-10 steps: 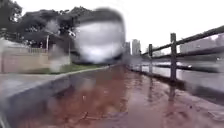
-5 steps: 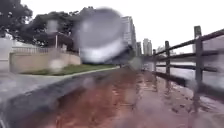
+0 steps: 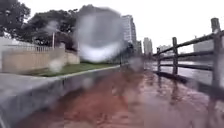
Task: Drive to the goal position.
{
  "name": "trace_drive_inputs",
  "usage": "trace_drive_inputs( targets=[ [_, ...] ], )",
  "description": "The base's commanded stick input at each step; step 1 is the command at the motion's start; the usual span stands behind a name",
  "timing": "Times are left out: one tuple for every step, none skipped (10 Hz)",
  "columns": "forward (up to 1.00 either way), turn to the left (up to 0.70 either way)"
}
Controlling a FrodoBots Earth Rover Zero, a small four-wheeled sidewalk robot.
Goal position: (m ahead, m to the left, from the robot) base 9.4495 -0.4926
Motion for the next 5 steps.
trace_drive_inputs(
  targets=[
    [1.00, -0.18],
    [1.00, -0.31],
    [1.00, -0.39],
    [1.00, -0.34],
    [1.00, 0.01]
  ],
)
